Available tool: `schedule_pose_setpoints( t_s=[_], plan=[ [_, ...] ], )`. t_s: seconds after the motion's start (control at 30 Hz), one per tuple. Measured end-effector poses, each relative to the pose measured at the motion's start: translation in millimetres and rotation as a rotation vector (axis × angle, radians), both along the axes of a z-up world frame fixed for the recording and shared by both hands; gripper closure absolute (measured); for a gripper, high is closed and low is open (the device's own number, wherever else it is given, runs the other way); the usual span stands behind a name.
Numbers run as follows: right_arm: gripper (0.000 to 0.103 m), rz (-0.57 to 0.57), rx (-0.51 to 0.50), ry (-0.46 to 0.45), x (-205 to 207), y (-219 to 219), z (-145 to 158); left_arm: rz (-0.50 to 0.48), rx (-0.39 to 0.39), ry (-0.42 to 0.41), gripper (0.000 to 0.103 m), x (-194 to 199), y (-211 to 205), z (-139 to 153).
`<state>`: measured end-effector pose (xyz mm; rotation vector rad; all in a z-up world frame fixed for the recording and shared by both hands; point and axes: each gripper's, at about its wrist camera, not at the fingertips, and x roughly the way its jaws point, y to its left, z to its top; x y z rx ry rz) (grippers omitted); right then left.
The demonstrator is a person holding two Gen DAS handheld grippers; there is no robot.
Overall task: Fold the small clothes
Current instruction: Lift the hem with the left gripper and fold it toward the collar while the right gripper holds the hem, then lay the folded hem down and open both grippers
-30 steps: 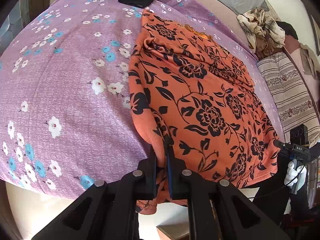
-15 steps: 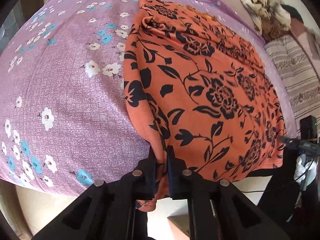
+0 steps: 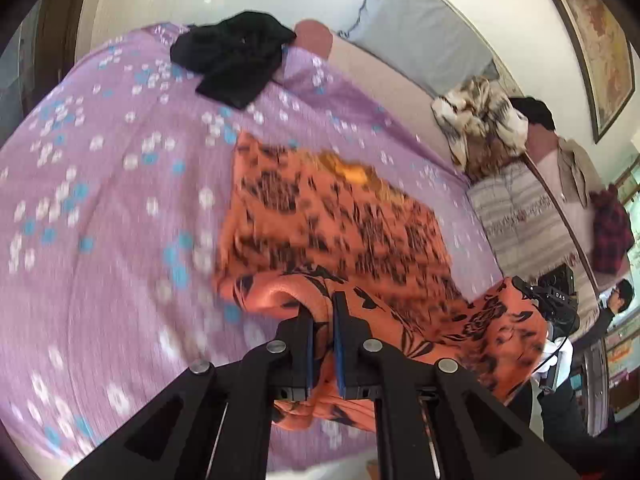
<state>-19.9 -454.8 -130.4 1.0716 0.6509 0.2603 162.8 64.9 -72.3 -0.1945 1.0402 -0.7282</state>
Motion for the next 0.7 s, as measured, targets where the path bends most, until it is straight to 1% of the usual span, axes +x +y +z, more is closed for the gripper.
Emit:
schedule_pose_setpoints(
  t_s=[0.1, 0.2, 0.23, 0.3, 0.4, 0.43, 0.5, 0.53, 0.57, 0.6, 0.63, 0.67, 0.7],
  plan=[
    [0.09, -0.104, 0.029, -0.015, 41, -34, 2, 0.056, -0.008, 0.028, 0.095, 58, -23, 2],
    [0.09, -0.216, 0.032, -0.004, 83, -68, -12, 0.132, 0.028, 0.033, 0.095, 112, -50, -13],
    [0.087, -0.258, 0.048, 0.01, 96, -77, -22, 0.157, 0.033, 0.034, 0.094, 129, -60, -23],
    [0.087, -0.294, 0.125, 0.046, 122, -96, -50, 0.208, 0.048, 0.067, 0.094, 153, -73, -50],
    [0.085, -0.293, 0.238, 0.171, 150, -114, -98, 0.309, 0.085, 0.141, 0.092, 178, -82, -97],
    [0.085, -0.304, 0.272, 0.171, 151, -117, -112, 0.341, 0.075, 0.152, 0.091, 179, -80, -107],
    [0.085, -0.308, 0.29, 0.114, 144, -122, -120, 0.395, -0.034, 0.162, 0.089, 176, -68, -115],
    [0.085, -0.318, 0.285, 0.1, 140, -126, -119, 0.416, -0.095, 0.15, 0.086, 173, -61, -113],
    [0.085, -0.355, 0.293, 0.083, 134, -132, -116, 0.443, -0.149, 0.122, 0.079, 169, -53, -107],
    [0.085, -0.387, 0.298, 0.054, 127, -138, -111, 0.477, -0.184, 0.087, 0.072, 164, -46, -100],
    [0.081, -0.412, 0.292, 0.01, 120, -145, -102, 0.533, -0.218, 0.035, 0.058, 155, -37, -90],
    [0.07, -0.433, 0.269, -0.016, 112, -147, -93, 0.584, -0.232, -0.009, 0.047, 144, -30, -79],
    [0.063, -0.456, 0.216, -0.021, 104, -146, -78, 0.618, -0.229, -0.04, 0.044, 135, -27, -70]
  ],
)
